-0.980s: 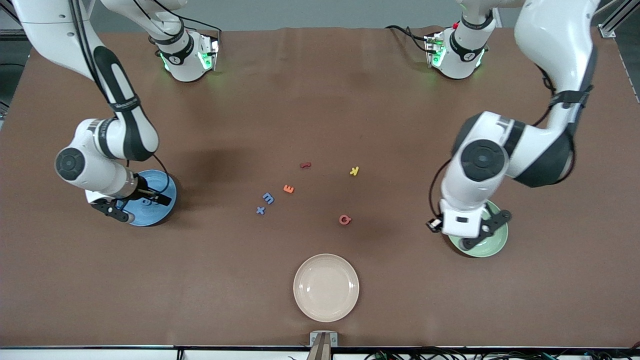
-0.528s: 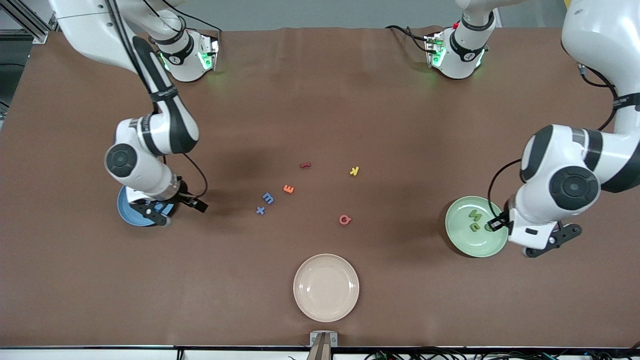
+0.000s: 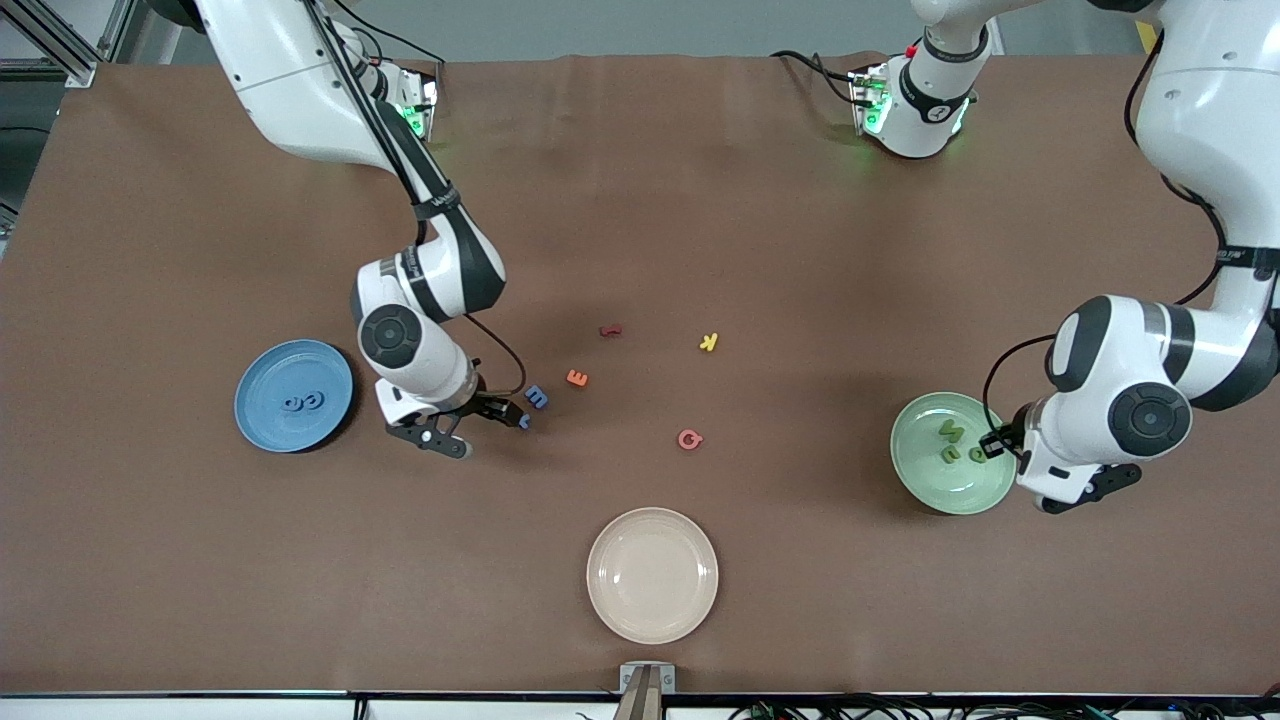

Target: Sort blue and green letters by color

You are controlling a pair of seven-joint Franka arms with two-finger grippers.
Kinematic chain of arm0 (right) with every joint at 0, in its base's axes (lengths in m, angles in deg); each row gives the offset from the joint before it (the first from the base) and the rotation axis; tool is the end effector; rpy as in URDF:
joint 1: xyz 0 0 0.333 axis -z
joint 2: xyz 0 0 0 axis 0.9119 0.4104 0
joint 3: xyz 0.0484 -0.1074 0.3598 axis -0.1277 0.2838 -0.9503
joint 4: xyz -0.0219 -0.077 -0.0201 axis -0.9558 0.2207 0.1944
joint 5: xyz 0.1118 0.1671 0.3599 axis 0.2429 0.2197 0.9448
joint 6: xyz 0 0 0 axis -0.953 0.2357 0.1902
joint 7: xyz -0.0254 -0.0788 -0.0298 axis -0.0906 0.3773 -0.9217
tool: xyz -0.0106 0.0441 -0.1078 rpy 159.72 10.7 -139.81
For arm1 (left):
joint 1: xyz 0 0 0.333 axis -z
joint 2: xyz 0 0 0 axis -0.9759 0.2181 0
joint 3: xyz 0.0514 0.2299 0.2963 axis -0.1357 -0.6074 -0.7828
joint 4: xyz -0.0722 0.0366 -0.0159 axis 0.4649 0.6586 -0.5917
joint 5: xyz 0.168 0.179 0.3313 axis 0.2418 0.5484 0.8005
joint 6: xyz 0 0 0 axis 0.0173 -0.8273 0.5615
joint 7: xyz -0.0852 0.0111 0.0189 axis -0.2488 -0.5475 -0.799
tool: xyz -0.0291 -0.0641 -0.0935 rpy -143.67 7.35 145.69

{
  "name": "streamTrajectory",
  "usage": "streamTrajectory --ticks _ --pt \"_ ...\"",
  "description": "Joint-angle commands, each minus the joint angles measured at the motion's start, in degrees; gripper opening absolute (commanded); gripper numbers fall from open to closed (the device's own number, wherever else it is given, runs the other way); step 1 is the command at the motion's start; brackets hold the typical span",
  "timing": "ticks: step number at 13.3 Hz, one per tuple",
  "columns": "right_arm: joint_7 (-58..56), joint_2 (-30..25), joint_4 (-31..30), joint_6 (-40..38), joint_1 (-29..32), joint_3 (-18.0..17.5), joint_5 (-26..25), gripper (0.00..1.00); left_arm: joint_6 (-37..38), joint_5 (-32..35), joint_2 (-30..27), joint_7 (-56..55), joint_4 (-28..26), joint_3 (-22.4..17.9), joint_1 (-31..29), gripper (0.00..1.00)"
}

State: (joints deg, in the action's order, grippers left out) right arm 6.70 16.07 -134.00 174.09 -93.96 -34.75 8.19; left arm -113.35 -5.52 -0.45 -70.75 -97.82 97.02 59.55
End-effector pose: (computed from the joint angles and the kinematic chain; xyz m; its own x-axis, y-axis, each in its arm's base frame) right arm 0.6350 0.2934 0.2369 0.9441 -0.3283 -0.0297 -0.3293 -0.9436 -0.0358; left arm 0.7259 -0.0119 0.2884 0.9217 0.3743 -0.1023 0.3529 -0.9182 -0.1800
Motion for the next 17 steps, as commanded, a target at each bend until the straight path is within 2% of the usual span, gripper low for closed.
streamTrajectory --ticks 1,2,3,6,8,9,10,11,14,17 --pt "-0.5 2.2 1.9 1.4 -1.2 0.0 0.8 1.00 -5.2 -1.0 2.2 0.0 0.1 0.2 -1.1 0.05" --pt "-0.5 2.7 1.9 1.8 -1.5 0.0 0.8 1.00 -5.6 -1.0 2.7 -1.1 0.1 0.2 -1.0 0.17" --pt "-0.5 3.0 2.5 2.0 -2.0 0.0 0.8 0.99 -5.6 -1.0 2.7 -2.1 0.1 0.2 -0.8 0.23" --pt "-0.6 4.8 4.1 2.1 -3.2 0.1 0.8 0.84 -5.4 -1.1 2.7 -4.7 -1.1 0.3 -0.3 0.27" --pt "-0.6 5.3 4.3 2.2 -3.4 0.1 0.7 0.78 -5.5 -1.2 2.4 -4.9 -2.6 0.5 -0.3 0.30" --pt "-0.6 5.3 4.3 2.2 -3.5 0.1 0.7 0.76 -5.5 -1.2 2.4 -4.9 -2.5 0.5 -0.3 0.47" --pt "-0.6 5.6 4.3 2.2 -3.5 0.1 0.5 0.75 -5.5 -1.2 2.4 -5.2 -2.2 0.5 -0.2 0.82" --pt "-0.6 5.8 4.3 2.3 -3.6 0.1 0.3 0.73 -5.4 -1.2 2.0 -5.1 -2.0 0.6 -0.4 1.00" --pt "-0.6 6.3 4.9 2.3 -4.1 0.1 0.1 0.63 -4.4 -1.2 -1.7 -5.1 -0.1 3.4 -1.0 1.00" --pt "-0.5 6.5 5.0 2.3 -4.2 0.1 -0.1 0.54 -1.1 -1.3 -8.8 -3.5 0.7 5.0 -1.9 1.00"
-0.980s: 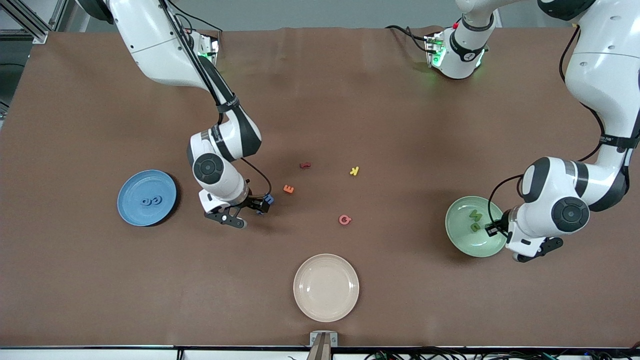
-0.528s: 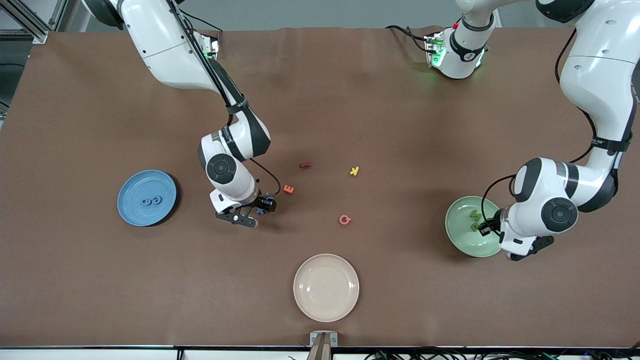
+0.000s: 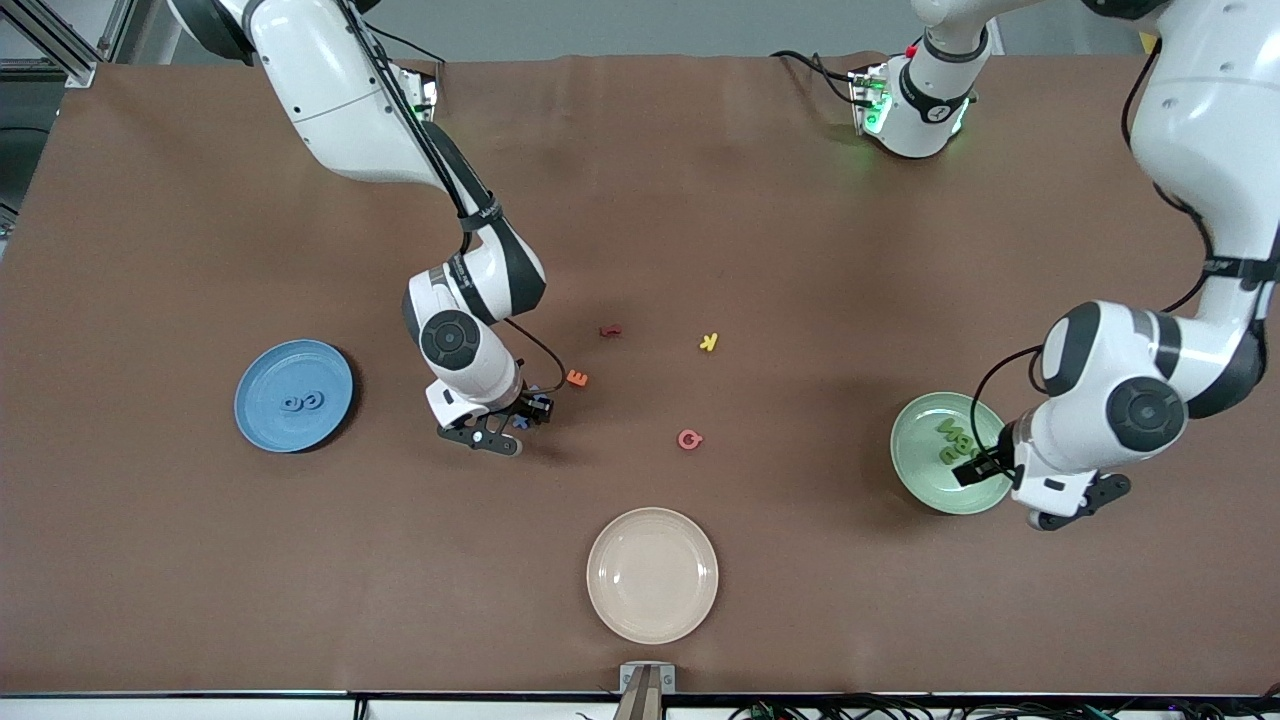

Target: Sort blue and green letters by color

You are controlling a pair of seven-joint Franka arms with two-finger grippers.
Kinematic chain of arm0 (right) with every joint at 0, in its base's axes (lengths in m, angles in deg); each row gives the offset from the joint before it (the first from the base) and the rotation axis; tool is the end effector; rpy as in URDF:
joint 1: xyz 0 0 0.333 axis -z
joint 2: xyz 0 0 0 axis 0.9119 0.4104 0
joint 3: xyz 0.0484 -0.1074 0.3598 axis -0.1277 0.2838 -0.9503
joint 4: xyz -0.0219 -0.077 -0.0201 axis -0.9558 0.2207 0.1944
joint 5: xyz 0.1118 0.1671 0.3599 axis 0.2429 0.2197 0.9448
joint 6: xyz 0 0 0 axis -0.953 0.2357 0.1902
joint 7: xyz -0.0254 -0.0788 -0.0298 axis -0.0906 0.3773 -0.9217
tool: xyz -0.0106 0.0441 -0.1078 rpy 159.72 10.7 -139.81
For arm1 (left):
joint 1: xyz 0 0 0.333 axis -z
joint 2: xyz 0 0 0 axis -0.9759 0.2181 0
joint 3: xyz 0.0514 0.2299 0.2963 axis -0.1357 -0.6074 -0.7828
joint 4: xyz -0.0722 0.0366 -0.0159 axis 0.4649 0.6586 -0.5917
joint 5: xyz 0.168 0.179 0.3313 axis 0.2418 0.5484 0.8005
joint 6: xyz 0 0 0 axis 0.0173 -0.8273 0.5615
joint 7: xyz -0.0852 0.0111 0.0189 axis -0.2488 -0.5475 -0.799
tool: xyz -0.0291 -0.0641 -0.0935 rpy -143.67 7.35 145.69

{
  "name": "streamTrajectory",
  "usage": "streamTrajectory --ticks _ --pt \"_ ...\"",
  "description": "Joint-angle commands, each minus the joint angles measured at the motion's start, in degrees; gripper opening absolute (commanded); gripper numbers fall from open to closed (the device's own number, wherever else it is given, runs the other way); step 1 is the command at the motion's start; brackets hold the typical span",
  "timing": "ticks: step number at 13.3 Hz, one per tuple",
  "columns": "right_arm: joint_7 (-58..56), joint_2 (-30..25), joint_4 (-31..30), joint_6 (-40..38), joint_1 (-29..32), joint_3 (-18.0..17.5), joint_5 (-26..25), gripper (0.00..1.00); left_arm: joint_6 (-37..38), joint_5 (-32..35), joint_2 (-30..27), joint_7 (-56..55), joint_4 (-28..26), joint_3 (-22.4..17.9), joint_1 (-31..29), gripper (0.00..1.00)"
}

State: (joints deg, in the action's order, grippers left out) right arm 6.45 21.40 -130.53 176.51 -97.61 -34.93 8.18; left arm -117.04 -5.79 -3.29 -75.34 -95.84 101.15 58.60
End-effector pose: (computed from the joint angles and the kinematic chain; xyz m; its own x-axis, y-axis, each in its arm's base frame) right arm 0.6286 0.3428 0.1999 0.9654 -0.2603 -0.0177 -0.2608 -0.9647 -0.0374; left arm 0.7429 -0.0420 0.3535 0.9098 0.4140 0.0298 0.4150 -0.9065 -0.0775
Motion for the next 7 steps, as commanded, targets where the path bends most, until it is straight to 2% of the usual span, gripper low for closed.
streamTrajectory --ticks 1,3,7 --pt "-0.3 1.2 1.7 -0.2 -0.5 0.2 -0.1 0.52 4.0 -1.1 -8.7 1.1 -1.2 0.9 -1.1 1.00" --pt "-0.3 1.2 2.0 -0.1 -0.5 0.3 -0.2 0.48 7.5 -1.1 -12.5 1.2 -0.2 1.0 -1.0 1.00" --pt "-0.1 1.3 2.0 1.0 -0.5 0.4 -0.4 0.33 17.3 -3.4 -17.5 1.3 4.9 4.4 -0.9 1.00"
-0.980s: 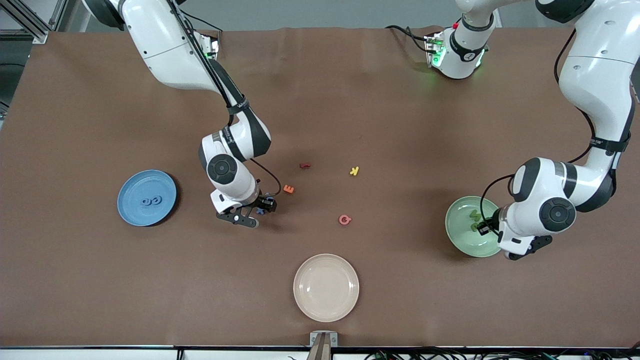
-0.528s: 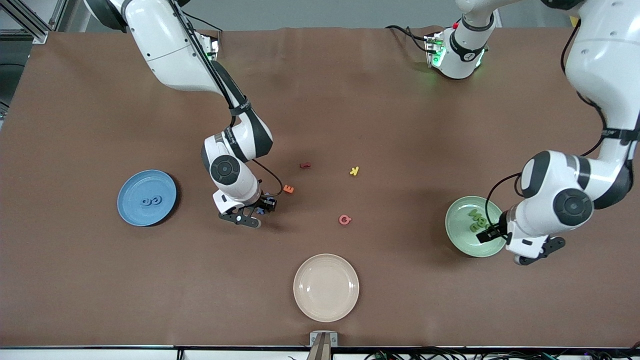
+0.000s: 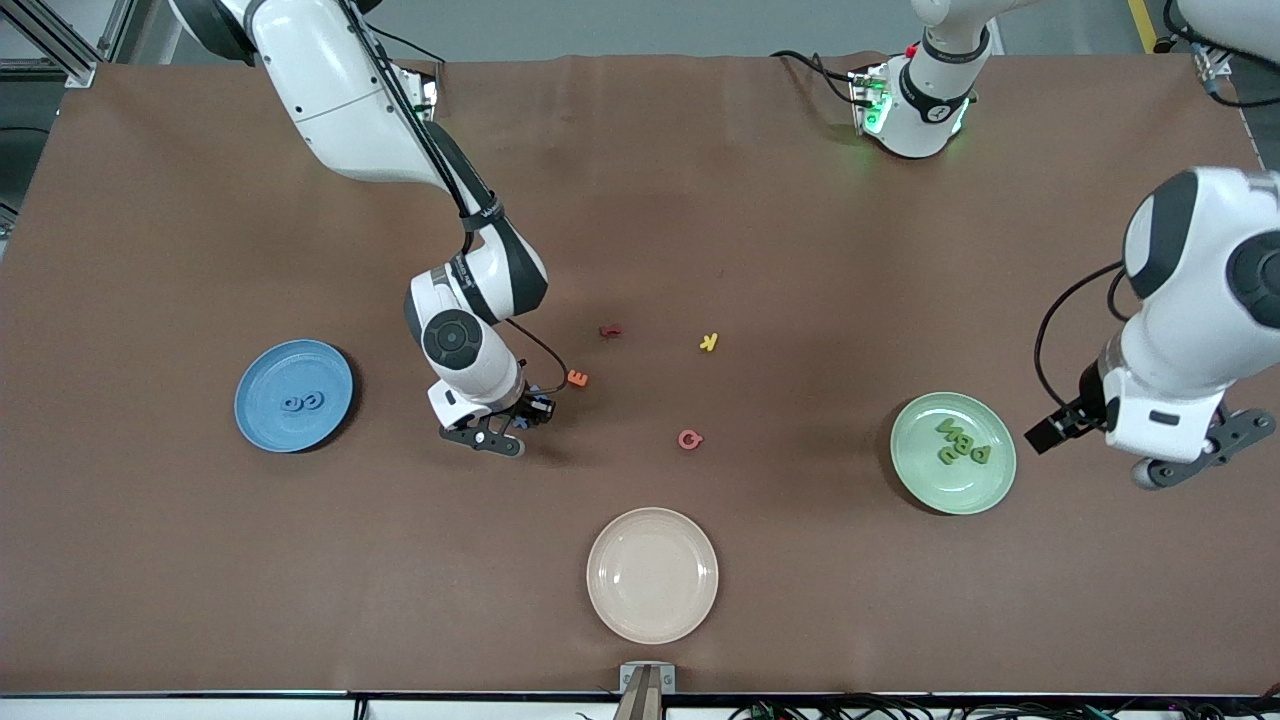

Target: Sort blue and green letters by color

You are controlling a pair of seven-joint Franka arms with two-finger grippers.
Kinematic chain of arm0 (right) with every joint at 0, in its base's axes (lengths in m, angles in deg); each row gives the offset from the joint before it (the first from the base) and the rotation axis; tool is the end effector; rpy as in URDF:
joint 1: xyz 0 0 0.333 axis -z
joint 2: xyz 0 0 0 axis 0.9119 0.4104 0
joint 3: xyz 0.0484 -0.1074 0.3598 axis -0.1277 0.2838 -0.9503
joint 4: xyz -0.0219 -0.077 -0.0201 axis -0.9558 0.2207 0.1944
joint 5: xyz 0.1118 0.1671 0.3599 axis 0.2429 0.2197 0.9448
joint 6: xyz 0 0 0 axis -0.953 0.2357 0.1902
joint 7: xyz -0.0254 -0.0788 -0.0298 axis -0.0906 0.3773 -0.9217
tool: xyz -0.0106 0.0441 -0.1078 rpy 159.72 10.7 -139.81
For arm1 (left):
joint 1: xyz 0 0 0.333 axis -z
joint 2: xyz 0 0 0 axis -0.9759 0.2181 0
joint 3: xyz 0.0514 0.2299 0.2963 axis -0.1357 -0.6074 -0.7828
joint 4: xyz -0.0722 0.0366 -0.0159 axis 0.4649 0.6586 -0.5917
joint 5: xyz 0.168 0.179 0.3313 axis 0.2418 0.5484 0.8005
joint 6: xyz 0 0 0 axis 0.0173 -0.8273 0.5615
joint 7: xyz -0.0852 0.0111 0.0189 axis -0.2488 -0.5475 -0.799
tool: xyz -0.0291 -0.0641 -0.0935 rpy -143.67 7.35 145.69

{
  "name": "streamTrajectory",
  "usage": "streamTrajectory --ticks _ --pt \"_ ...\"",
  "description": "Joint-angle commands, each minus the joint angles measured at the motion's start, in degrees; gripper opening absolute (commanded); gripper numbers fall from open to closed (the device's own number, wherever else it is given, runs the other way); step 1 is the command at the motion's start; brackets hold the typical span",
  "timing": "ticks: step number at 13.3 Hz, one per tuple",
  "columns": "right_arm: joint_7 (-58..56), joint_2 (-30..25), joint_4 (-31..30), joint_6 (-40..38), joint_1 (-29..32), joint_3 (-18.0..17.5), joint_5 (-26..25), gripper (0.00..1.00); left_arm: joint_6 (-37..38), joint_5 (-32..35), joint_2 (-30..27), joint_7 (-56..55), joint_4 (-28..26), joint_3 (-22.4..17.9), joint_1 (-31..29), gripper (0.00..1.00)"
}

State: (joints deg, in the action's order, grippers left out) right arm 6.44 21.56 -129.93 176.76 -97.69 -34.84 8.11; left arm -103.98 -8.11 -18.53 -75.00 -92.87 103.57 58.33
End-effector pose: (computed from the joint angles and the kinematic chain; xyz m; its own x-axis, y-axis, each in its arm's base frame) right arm 0.6321 0.3448 0.2027 0.9659 -0.2587 -0.0074 -0.2588 -0.9649 -0.0441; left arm 0.6960 -0.0618 0.5415 0.8952 0.4228 0.1409 0.4396 -0.8898 -0.1228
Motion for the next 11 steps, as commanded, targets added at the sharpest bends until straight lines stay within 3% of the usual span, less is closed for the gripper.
streamTrajectory --ticks 1,4,6,9,11 --pt "-0.1 1.2 1.4 0.9 -0.4 0.3 -0.8 0.27 6.3 -1.2 -3.4 1.7 2.9 3.1 -0.6 1.00" --pt "0.0 1.2 1.4 0.9 -0.2 0.4 -1.1 0.11 12.2 -3.5 -6.0 6.1 5.6 4.7 -0.8 1.00" --pt "-0.4 0.7 1.3 0.2 0.5 0.4 -1.0 0.09 14.7 -6.4 -8.0 13.0 6.3 3.0 0.2 1.00" --pt "-4.8 -5.6 -4.7 -1.5 2.5 0.5 -0.9 0.09 16.8 -17.5 -14.2 26.2 5.6 -14.6 10.1 1.00" --pt "-10.6 -11.7 -10.3 -3.1 5.5 0.5 -0.9 0.09 20.8 -20.0 -17.0 28.4 4.6 -22.2 16.9 1.00"
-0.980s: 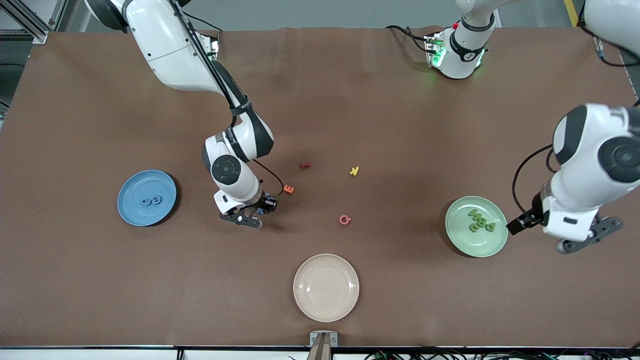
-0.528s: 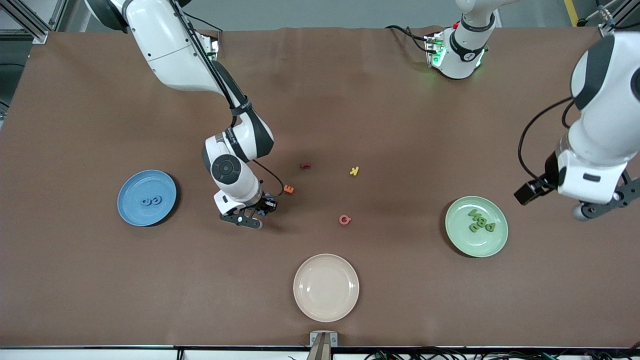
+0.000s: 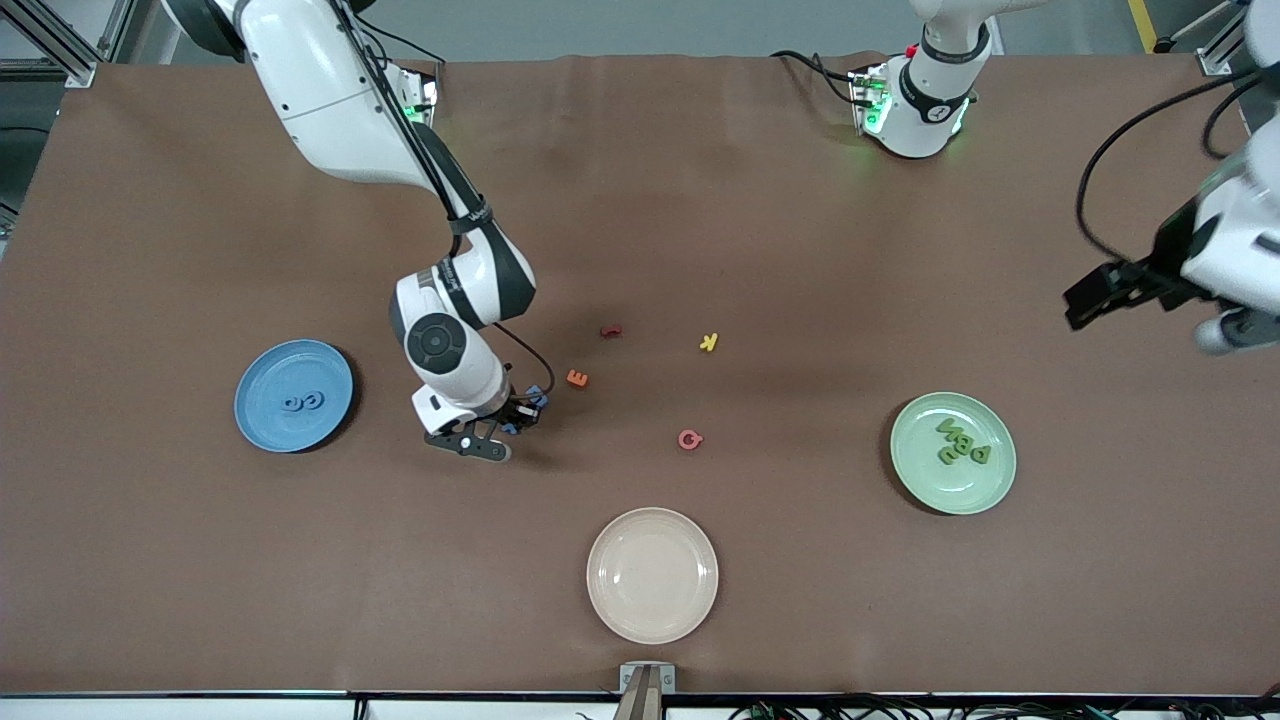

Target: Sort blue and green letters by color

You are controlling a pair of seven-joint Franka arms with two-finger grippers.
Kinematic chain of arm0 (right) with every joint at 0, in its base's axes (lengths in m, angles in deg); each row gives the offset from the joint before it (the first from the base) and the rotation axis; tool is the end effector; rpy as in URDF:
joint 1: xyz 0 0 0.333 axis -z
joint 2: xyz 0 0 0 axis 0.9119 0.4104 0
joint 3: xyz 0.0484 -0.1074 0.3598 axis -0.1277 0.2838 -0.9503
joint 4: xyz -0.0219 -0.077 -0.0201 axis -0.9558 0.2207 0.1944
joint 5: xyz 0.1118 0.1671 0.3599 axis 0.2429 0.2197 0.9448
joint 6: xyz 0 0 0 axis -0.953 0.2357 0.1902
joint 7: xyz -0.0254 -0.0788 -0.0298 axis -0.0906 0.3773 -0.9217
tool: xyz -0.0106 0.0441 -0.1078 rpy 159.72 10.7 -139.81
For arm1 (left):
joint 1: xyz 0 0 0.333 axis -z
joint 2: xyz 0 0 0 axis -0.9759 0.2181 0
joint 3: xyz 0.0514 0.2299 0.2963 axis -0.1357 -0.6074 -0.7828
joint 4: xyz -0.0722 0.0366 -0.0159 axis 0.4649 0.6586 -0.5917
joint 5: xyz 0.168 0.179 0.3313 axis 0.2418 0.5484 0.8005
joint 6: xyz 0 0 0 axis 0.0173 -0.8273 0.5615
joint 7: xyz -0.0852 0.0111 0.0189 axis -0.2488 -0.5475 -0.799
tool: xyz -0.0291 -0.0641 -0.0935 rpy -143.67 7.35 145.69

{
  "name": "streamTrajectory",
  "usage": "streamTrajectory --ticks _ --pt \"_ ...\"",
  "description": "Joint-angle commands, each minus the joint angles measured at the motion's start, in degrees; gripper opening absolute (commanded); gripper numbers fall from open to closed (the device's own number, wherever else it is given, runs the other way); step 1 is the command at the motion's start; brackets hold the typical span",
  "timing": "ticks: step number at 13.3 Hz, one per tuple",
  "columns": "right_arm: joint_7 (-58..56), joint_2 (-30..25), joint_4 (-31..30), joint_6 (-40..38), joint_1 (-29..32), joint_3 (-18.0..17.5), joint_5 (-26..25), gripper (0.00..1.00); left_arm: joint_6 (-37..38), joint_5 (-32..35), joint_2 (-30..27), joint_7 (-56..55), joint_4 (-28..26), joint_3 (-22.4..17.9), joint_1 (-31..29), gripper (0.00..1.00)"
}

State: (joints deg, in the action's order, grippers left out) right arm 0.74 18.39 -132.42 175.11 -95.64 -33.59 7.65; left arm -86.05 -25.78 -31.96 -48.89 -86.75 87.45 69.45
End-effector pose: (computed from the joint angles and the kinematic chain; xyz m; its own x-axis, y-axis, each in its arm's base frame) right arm 0.6389 0.3038 0.2221 0.9779 -0.2089 -0.0080 -0.2091 -0.9776 -0.0246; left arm 0.6069 -0.0601 0.6942 0.9891 0.1462 0.0177 0.1468 -0.9886 -0.0335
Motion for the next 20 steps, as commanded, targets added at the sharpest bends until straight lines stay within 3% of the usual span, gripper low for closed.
streamTrajectory --ticks 1,9,14,19,20 --pt "-8.2 -10.8 -10.3 -1.5 5.1 -0.7 -0.4 0.09 3.1 -2.3 -5.4 2.7 -3.2 -7.8 7.8 1.00" --pt "-37.7 -22.1 -25.4 -0.4 21.5 -0.7 -0.4 0.09 3.0 -2.6 -11.2 1.8 -9.8 -8.8 8.7 1.00" --pt "-52.3 -22.2 -29.5 6.2 29.7 -0.7 -0.4 0.10 2.1 -2.6 -9.8 1.9 -9.2 -8.7 8.9 1.00" --pt "-55.6 -20.4 -29.6 6.5 32.8 -0.7 -0.4 0.22 1.0 -2.6 -8.5 2.0 -8.8 -8.7 8.6 1.00" --pt "-55.6 -20.3 -29.5 6.4 32.9 -0.7 -0.4 0.37 0.9 -1.9 -7.8 2.7 -8.6 -8.7 8.7 1.00"
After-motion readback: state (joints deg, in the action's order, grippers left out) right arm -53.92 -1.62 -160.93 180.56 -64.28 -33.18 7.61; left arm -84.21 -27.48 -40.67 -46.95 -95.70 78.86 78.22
